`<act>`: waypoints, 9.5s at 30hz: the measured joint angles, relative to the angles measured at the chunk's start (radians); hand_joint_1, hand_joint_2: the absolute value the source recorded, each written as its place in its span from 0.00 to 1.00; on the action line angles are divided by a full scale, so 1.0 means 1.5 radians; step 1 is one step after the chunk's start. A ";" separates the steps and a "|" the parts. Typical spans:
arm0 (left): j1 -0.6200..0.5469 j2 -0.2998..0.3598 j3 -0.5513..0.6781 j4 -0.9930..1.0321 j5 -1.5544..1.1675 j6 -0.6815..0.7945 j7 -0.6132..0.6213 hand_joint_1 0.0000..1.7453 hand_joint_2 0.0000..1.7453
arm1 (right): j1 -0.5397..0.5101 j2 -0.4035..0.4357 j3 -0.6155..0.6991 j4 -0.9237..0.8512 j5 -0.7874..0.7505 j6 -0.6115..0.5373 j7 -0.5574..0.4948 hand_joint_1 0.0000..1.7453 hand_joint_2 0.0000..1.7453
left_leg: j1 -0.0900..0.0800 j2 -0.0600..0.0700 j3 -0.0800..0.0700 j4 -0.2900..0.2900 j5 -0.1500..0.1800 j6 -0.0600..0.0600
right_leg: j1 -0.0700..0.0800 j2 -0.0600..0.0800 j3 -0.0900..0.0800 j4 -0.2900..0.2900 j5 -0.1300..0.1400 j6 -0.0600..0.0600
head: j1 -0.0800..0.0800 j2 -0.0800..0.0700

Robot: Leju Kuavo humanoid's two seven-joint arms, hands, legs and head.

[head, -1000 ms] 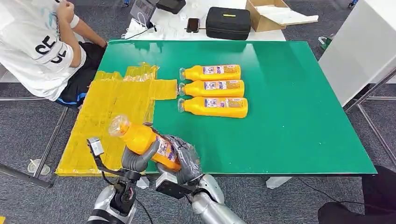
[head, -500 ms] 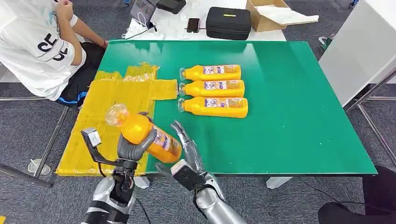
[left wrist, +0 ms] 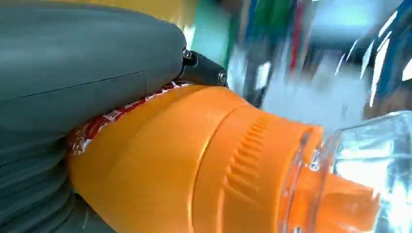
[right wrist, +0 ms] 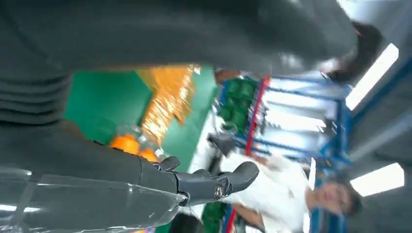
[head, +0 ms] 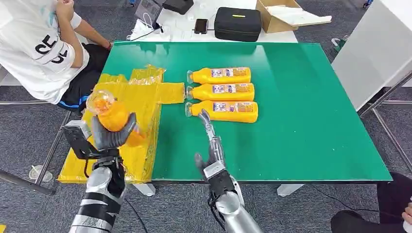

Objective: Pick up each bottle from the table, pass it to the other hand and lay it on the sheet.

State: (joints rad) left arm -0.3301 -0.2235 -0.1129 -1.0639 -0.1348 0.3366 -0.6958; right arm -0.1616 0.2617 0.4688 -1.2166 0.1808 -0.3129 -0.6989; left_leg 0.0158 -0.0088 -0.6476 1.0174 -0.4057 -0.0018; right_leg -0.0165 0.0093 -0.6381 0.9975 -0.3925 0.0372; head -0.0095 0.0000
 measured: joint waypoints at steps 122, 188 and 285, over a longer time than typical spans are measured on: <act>0.076 -0.040 0.225 -0.086 0.134 -0.253 -0.004 0.00 1.00 | 0.031 -0.025 -0.224 -0.022 -0.018 -0.118 0.001 0.00 1.00 | -0.001 -0.001 0.002 0.000 0.001 0.000 | 0.000 0.000 0.002 0.000 0.000 0.000 | 0.000 0.000; 0.075 -0.013 0.150 0.033 0.105 -0.232 -0.004 0.00 1.00 | -0.254 -0.187 -0.036 0.315 0.208 0.300 0.284 0.00 1.00 | 0.000 0.000 0.003 0.000 0.001 0.000 | 0.000 0.000 0.004 0.000 0.000 0.000 | 0.000 0.000; 0.117 -0.025 -0.002 -0.036 0.300 -0.457 0.113 0.00 1.00 | 0.008 -0.091 -0.196 -0.082 0.132 -0.178 0.019 1.00 1.00 | 0.000 -0.004 0.000 0.000 0.000 0.000 | 0.000 -0.003 0.002 0.000 -0.001 0.000 | 0.000 0.000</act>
State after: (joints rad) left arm -0.1553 -0.2613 -0.1166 -1.1185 0.3157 -0.3493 -0.5261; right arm -0.1502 0.1259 0.1747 -1.3398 0.3793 -0.5800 -0.6698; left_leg 0.0151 -0.0149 -0.6475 1.0174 -0.4058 -0.0024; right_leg -0.0172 0.0055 -0.6354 0.9972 -0.3934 0.0371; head -0.0099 0.0000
